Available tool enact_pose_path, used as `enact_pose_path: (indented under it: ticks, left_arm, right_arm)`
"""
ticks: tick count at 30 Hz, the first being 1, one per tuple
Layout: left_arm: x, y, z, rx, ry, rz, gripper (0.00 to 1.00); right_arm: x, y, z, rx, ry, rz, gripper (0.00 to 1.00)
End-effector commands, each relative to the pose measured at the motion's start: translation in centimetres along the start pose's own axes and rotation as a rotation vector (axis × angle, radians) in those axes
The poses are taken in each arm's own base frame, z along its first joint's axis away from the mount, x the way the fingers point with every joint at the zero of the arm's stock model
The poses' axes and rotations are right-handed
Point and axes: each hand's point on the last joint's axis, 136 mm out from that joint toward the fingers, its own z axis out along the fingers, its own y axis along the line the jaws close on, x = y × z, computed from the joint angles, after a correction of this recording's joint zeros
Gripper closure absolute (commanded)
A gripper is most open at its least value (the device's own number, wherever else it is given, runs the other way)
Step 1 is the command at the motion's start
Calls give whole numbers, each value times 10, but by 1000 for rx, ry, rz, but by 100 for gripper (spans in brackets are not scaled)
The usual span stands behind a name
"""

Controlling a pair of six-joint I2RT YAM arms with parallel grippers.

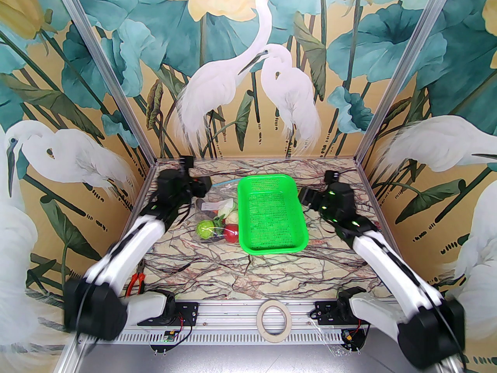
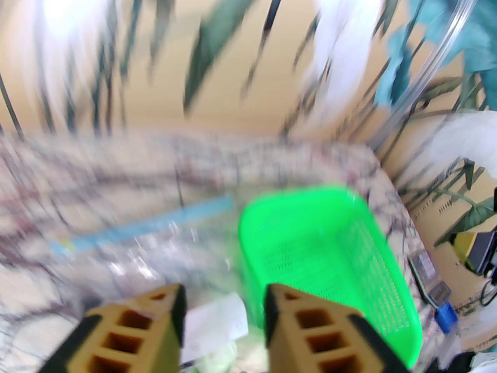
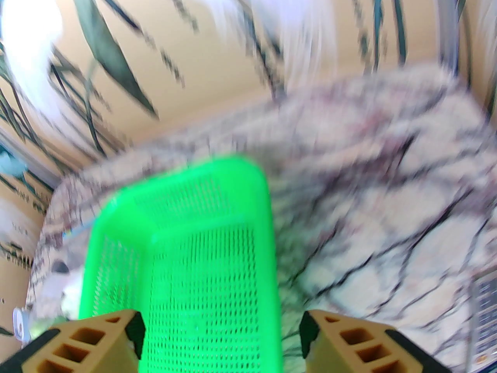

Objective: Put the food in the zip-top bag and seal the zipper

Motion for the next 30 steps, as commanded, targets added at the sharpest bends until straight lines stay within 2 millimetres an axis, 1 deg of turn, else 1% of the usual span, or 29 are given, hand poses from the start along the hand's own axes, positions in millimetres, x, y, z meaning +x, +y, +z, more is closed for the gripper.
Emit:
enact_pose_path:
  ticks: [1, 3, 5, 8, 9, 11, 12, 13, 14, 19, 21, 24, 29, 30]
  left_arm:
    - [-12, 23, -27, -136, -125, 45, 41]
    - [-9, 33, -36, -198, -129, 46, 35]
    - [-1, 43, -41, -251, -92, 36, 30]
    - [15, 59, -41, -326, -71, 56, 30]
    - [20, 68, -41, -367, -72, 70, 27]
    - [28, 88, -41, -456, -97, 94, 14]
    - [35, 97, -41, -495, -112, 113, 6]
    - [41, 105, -41, -532, -133, 122, 2]
    - [48, 112, -41, -559, -144, 122, 1]
    - [80, 129, -29, -570, -152, 120, 0]
    - [87, 136, -25, -586, -163, 124, 0]
    - [90, 140, -22, -580, -213, 162, 0]
    - [93, 144, -10, -574, -195, 229, 0]
    - [97, 144, -6, -566, -152, 217, 0]
  right_arm:
    - [-17, -14, -25, 97, -60, -71, 25]
    - [-19, -21, -36, 132, -70, -85, 25]
    - [-19, -27, -43, 162, -75, -95, 25]
    - [-14, -36, -47, 196, -69, -95, 25]
    - [-12, -38, -48, 201, -71, -90, 25]
    - [-7, -39, -49, 194, -68, -83, 25]
    - [-5, -40, -50, 193, -70, -83, 24]
    - [-3, -41, -50, 196, -70, -83, 24]
    - [-1, -43, -50, 203, -68, -87, 24]
    - [5, -48, -51, 223, -51, -102, 23]
    - [7, -50, -51, 230, -43, -108, 23]
    - [10, -53, -50, 235, -35, -113, 23]
    - [15, -58, -46, 245, -31, -115, 22]
    - [15, -59, -45, 247, -34, -113, 21]
